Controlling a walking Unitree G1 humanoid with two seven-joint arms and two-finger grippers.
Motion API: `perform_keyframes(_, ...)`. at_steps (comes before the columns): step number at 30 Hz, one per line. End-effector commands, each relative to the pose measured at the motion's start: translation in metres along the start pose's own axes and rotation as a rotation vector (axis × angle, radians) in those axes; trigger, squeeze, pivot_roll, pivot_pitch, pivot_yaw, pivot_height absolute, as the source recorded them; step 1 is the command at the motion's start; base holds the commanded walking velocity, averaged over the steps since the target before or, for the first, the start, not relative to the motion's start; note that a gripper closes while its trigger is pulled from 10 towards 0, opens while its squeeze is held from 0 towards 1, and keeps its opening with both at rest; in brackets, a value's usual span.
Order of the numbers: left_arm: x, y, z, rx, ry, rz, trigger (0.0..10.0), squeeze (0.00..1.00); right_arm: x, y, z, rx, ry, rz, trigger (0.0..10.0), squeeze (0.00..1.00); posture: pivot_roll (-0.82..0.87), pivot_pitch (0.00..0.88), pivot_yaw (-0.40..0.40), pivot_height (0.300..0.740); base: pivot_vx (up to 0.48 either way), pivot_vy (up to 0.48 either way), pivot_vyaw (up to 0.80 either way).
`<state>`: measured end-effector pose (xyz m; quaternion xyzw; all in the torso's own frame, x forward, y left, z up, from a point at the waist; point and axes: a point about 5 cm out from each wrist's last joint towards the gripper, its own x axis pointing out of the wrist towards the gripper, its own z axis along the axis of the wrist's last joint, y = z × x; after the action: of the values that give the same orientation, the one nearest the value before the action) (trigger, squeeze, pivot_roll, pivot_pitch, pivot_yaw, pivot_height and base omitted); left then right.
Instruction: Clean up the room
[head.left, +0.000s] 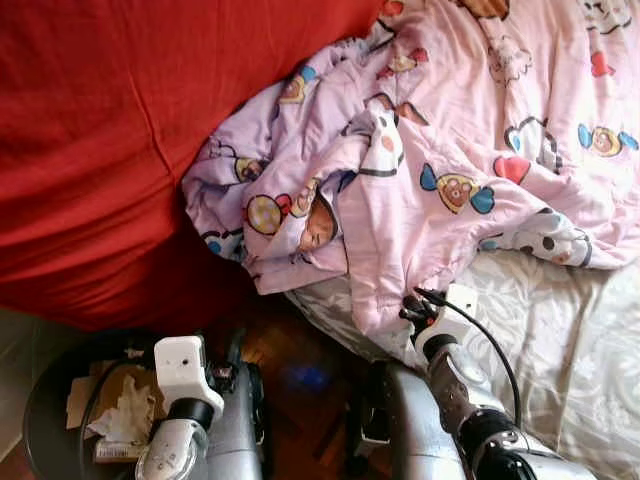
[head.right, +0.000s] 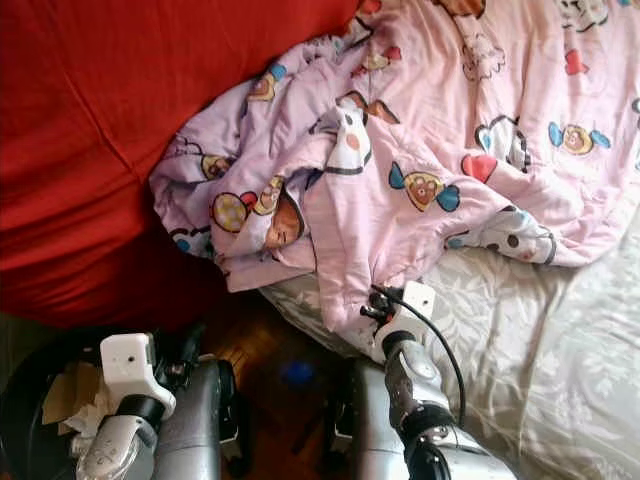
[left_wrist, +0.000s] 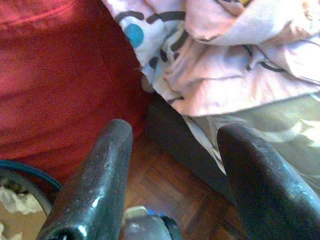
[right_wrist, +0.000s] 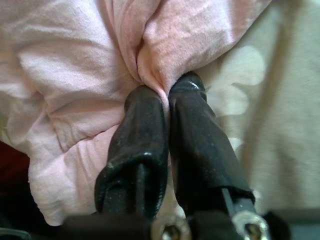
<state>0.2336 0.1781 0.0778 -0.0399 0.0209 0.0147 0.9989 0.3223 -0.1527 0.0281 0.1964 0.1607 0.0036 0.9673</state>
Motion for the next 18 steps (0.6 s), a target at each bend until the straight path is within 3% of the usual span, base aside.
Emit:
perform_keyframes(1, 0.0, 0.009, -0.012, -0.009, 0.037, 0.034, 10.0, 0.0, -0.008, -0.017, -0.009, -0.013, 0.014, -0.043, 0.0, 0.0, 0.16, 0.301, -0.055, 0.623, 0.0, 0.0, 0.0)
perform_keyframes(10, 0.034, 0.022, -0.016, -0.015, 0.036, 0.055, 10.0, 0.0, -0.012, -0.036, 0.013, -0.101, -0.102, -0.078, 0.0, 0.0, 0.12, 0.129, -0.021, 0.623, 0.0, 0.0, 0.0)
perform_keyframes(11, 0.037, 0.023, -0.016, -0.014, 0.037, 0.054, 10.0, 0.0, -0.014, -0.038, 0.015, -0.116, -0.117, -0.081, 0.7, 0.0, 0.11, 0.122, -0.018, 0.623, 0.0, 0.0, 0.0)
perform_keyframes(12, 0.037, 0.023, -0.016, -0.014, 0.037, 0.054, 10.0, 0.0, -0.014, -0.038, 0.015, -0.116, -0.117, -0.081, 0.7, 0.0, 0.11, 0.122, -0.018, 0.623, 0.0, 0.0, 0.0)
perform_keyframes(13, 0.042, 0.025, -0.017, -0.011, 0.04, 0.052, 10.0, 0.0, -0.015, -0.041, 0.018, -0.148, -0.134, -0.092, 10.0, 0.0, 0.09, 0.092, 0.002, 0.623, 0.0, 0.0, 0.0)
perform_keyframes(18, 0.051, 0.031, -0.016, -0.002, 0.038, 0.054, 10.0, 0.0, -0.021, -0.051, 0.026, -0.194, -0.197, -0.109, 10.0, 0.0, 0.07, 0.058, 0.017, 0.623, 0.0, 0.0, 0.0)
